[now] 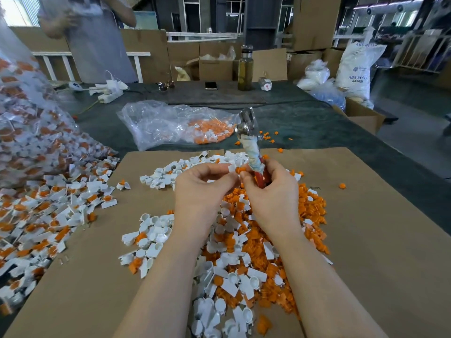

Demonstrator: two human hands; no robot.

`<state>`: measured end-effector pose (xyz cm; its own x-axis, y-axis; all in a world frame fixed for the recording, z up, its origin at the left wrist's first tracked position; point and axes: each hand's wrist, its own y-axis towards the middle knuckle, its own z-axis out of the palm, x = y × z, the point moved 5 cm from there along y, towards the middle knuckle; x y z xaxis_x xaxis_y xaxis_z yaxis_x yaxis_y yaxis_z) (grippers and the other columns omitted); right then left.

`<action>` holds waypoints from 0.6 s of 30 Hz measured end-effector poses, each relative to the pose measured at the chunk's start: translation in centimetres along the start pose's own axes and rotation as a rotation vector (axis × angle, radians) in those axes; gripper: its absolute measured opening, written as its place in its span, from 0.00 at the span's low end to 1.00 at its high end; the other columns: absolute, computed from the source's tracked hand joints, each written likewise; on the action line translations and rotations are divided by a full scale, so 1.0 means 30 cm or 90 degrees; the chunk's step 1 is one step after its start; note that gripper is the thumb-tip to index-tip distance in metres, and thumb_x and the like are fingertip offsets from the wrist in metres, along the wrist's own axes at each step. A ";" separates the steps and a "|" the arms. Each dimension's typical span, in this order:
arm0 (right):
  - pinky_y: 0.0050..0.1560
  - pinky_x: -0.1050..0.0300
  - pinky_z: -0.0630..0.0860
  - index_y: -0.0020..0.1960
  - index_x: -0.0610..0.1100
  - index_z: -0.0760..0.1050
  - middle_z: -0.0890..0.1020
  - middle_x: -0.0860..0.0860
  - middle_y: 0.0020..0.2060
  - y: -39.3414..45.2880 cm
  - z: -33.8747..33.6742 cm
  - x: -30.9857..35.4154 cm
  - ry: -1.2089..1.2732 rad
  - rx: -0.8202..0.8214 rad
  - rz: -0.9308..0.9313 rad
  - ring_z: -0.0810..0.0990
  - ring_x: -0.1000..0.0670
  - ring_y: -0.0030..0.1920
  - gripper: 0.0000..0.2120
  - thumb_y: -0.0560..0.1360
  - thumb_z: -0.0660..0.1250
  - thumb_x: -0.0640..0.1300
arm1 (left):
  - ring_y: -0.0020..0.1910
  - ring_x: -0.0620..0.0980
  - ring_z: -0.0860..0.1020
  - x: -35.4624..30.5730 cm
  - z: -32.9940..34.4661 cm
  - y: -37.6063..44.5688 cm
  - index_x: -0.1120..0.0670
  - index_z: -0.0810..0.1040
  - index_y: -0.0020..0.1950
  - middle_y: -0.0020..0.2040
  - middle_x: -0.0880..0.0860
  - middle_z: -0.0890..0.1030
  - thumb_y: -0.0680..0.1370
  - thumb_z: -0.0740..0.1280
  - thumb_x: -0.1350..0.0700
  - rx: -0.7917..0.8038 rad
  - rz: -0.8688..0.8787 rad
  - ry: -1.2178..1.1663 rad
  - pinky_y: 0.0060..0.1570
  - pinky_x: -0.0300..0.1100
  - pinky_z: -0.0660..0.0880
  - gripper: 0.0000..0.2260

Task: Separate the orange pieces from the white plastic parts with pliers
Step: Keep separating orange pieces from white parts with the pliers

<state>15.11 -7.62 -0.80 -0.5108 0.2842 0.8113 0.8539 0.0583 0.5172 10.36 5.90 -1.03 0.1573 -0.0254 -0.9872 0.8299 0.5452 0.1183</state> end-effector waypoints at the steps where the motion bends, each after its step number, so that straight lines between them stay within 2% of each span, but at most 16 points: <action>1: 0.37 0.70 0.74 0.47 0.52 0.76 0.80 0.60 0.37 0.000 0.000 0.000 0.000 -0.004 0.002 0.79 0.60 0.41 0.06 0.74 0.71 0.45 | 0.40 0.52 0.86 -0.005 0.001 -0.002 0.50 0.84 0.39 0.37 0.52 0.86 0.70 0.77 0.62 -0.003 0.016 0.021 0.45 0.43 0.82 0.08; 6: 0.36 0.72 0.73 0.46 0.51 0.76 0.79 0.60 0.36 0.003 -0.002 0.000 -0.008 -0.008 0.015 0.79 0.61 0.40 0.05 0.74 0.72 0.45 | 0.37 0.42 0.83 -0.025 0.010 -0.010 0.45 0.85 0.38 0.36 0.44 0.85 0.69 0.79 0.59 0.000 0.073 0.097 0.37 0.30 0.77 0.08; 11: 0.36 0.72 0.73 0.46 0.53 0.76 0.79 0.61 0.36 0.007 -0.004 -0.002 -0.033 0.001 0.031 0.79 0.61 0.39 0.05 0.74 0.72 0.46 | 0.37 0.40 0.83 -0.029 0.011 -0.010 0.44 0.84 0.37 0.36 0.41 0.85 0.69 0.79 0.59 -0.001 0.096 0.122 0.37 0.29 0.77 0.10; 14: 0.40 0.65 0.75 0.47 0.51 0.77 0.80 0.60 0.37 0.009 -0.002 -0.003 -0.035 0.014 0.038 0.79 0.59 0.40 0.05 0.74 0.72 0.46 | 0.37 0.39 0.83 -0.028 0.014 -0.009 0.44 0.84 0.37 0.36 0.40 0.85 0.70 0.79 0.59 0.000 0.102 0.130 0.36 0.28 0.76 0.10; 18: 0.43 0.64 0.77 0.50 0.51 0.76 0.81 0.59 0.41 0.009 0.005 -0.004 -0.030 0.041 0.057 0.80 0.58 0.43 0.06 0.75 0.71 0.46 | 0.35 0.38 0.83 -0.020 0.014 -0.007 0.46 0.84 0.40 0.36 0.40 0.85 0.71 0.78 0.59 -0.012 0.094 0.139 0.34 0.27 0.75 0.08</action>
<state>15.41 -7.48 -0.80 -0.4280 0.3350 0.8394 0.9015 0.0922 0.4229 10.33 5.44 -0.40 0.1553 0.2363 -0.9592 0.7958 0.5455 0.2632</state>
